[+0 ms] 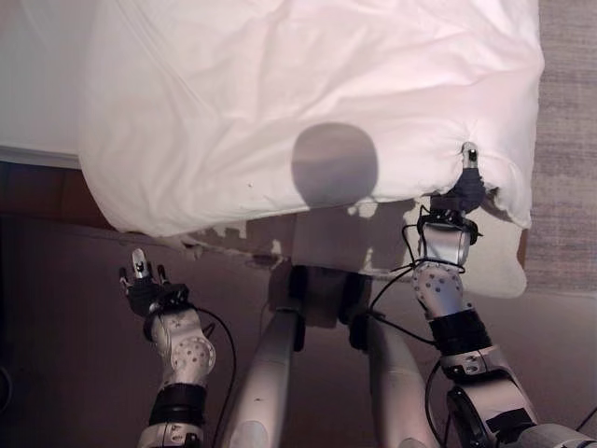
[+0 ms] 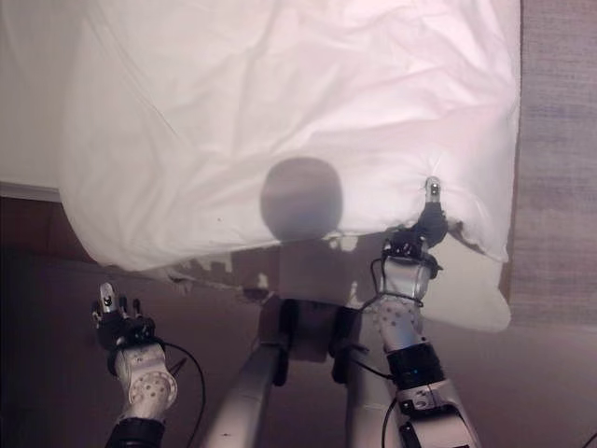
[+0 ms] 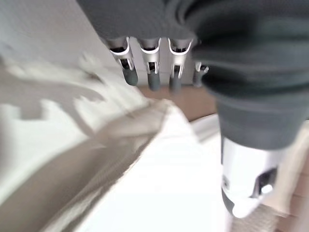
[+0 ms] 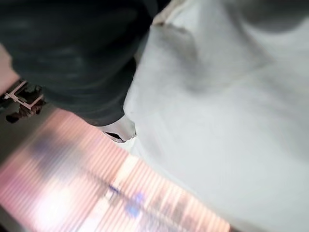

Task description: Make the bed

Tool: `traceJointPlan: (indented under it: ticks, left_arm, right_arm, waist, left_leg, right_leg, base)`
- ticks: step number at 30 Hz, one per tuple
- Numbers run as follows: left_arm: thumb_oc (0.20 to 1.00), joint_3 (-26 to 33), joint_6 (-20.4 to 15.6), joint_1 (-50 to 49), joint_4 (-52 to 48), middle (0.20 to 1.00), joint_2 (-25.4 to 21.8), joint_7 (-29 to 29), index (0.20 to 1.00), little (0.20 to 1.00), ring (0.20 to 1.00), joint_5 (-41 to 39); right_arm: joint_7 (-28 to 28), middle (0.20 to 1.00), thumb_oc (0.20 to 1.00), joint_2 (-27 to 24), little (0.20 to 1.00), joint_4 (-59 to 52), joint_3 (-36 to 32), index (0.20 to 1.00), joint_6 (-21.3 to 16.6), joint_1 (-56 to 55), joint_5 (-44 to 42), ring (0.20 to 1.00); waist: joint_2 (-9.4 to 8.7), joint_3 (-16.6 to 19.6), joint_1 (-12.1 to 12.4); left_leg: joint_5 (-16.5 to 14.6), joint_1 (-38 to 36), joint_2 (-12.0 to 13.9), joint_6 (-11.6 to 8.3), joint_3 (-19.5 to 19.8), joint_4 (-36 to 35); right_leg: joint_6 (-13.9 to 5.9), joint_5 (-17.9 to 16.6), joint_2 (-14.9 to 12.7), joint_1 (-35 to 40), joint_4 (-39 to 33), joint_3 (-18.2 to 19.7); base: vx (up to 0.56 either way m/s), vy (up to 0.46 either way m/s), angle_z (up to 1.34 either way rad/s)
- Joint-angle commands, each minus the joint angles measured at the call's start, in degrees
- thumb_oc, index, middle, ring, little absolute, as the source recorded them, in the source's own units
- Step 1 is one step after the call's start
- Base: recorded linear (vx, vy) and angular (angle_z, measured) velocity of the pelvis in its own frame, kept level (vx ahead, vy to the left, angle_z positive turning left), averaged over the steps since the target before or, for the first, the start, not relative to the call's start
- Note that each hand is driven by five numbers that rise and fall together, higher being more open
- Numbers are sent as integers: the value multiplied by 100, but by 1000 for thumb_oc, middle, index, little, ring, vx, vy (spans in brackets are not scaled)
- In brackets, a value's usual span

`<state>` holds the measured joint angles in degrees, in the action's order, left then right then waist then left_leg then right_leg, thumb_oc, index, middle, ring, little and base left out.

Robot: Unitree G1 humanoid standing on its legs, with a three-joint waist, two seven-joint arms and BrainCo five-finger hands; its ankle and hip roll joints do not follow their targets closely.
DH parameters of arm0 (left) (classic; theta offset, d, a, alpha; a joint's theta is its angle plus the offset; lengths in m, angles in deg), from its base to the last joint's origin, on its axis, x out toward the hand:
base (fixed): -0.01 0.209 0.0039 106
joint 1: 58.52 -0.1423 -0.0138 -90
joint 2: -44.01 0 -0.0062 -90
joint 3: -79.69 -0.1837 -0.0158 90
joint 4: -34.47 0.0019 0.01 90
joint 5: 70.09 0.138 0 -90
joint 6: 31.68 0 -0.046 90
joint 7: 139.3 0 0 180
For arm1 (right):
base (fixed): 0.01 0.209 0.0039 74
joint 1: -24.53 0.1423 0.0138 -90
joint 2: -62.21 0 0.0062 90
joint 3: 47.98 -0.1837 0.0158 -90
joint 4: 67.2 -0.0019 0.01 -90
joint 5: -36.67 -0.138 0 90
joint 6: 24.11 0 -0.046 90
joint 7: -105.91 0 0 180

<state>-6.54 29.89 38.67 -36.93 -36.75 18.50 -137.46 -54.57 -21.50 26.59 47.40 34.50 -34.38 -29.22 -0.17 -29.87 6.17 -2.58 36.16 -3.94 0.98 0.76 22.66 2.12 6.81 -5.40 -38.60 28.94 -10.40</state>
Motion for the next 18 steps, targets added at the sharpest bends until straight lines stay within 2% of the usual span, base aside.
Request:
traceJointPlan:
  ticks: [1, 3, 4, 6, 7, 8, 13, 14, 18]
  left_arm:
    - [1000, -607, 370, -515, -115, 1000, -191, 695, 1000, 1000, 1000, -181]
    - [1000, -1034, 543, -679, -277, 1000, -282, 963, 1000, 1000, 1000, -290]
    - [1000, -1034, 543, -679, -277, 1000, -282, 963, 1000, 1000, 1000, -290]
    - [1000, -1575, 787, -859, -442, 1000, -427, 1300, 1000, 1000, 1000, -483]
    - [1000, -1576, 787, -860, -443, 1000, -427, 1301, 1000, 1000, 1000, -483]
    - [1000, -1916, 934, -906, -586, 1000, -513, 1513, 1000, 1000, 1000, -603]
    - [1000, -2354, 1331, -888, -597, 1000, -684, 1941, 1000, 1000, 1000, -755]
    - [1000, -2438, 1359, -821, -648, 1000, -691, 2046, 1000, 1000, 1000, -852]
    - [1000, -2604, 1440, -655, -696, 1000, -707, 2208, 1000, 1000, 1000, -949]
  right_arm:
    - [-408, 200, 200, -136, 200, -1003, 86, 200, -452, -273, 695, 200]
    - [-451, 200, 200, -136, 200, -1119, 206, 200, -457, -220, 712, 200]
    - [-451, 200, 200, -135, 200, -1119, 206, 200, -457, -220, 712, 200]
    - [-544, 200, 200, -147, 200, -1149, 464, 200, -417, -140, 648, 200]
    - [-545, 200, 200, -147, 200, -1149, 464, 200, -417, -142, 647, 200]
    - [-579, 200, 200, -179, 200, -1179, 618, 200, -389, -86, 631, 200]
    - [-767, 200, 200, -155, 200, -1158, 863, 200, -366, -90, 412, 200]
    - [-830, 200, 200, -124, 200, -1119, 953, 200, -340, -133, 308, 200]
    - [-962, 200, 200, -102, 200, -1053, 1046, 200, -307, -179, 125, 200]
  waist:
    - [168, 650, -181]
    - [171, 616, -200]
    - [171, 616, -200]
    - [158, 576, -224]
    - [157, 577, -222]
    - [136, 560, -248]
    - [98, 545, -292]
    - [69, 541, -303]
    - [38, 548, -339]
  left_leg:
    - [213, 178, -204, 81, 23, -357]
    - [228, 168, -207, 83, 14, -355]
    - [228, 168, -207, 83, 14, -355]
    - [239, 138, -200, 91, -3, -384]
    - [239, 136, -199, 91, -4, -385]
    - [244, 130, -195, 84, -19, -383]
    - [231, 98, -181, 83, -56, -385]
    - [91, 11, -182, 59, -48, -353]
    - [72, -7, -183, 54, -64, -341]
  right_leg:
    - [-762, -586, -247, 117, -600, 232]
    - [-764, -602, -241, 110, -592, 254]
    - [-764, -602, -241, 109, -592, 254]
    - [-772, -628, -235, 117, -602, 283]
    - [-772, -629, -235, 117, -602, 284]
    - [-772, -637, -237, 115, -594, 297]
    - [-777, -642, -231, 127, -586, 330]
    - [-810, -523, -221, 199, -550, 371]
    - [-812, -527, -214, 191, -536, 410]
  base:
    - [0, 0, 0]
    - [0, 0, 0]
    - [0, 0, 0]
    - [0, 0, 0]
    - [0, 0, 0]
    - [0, 0, 0]
    - [7, 2, -2]
    - [60, -3, -1]
    - [18, 3, -2]
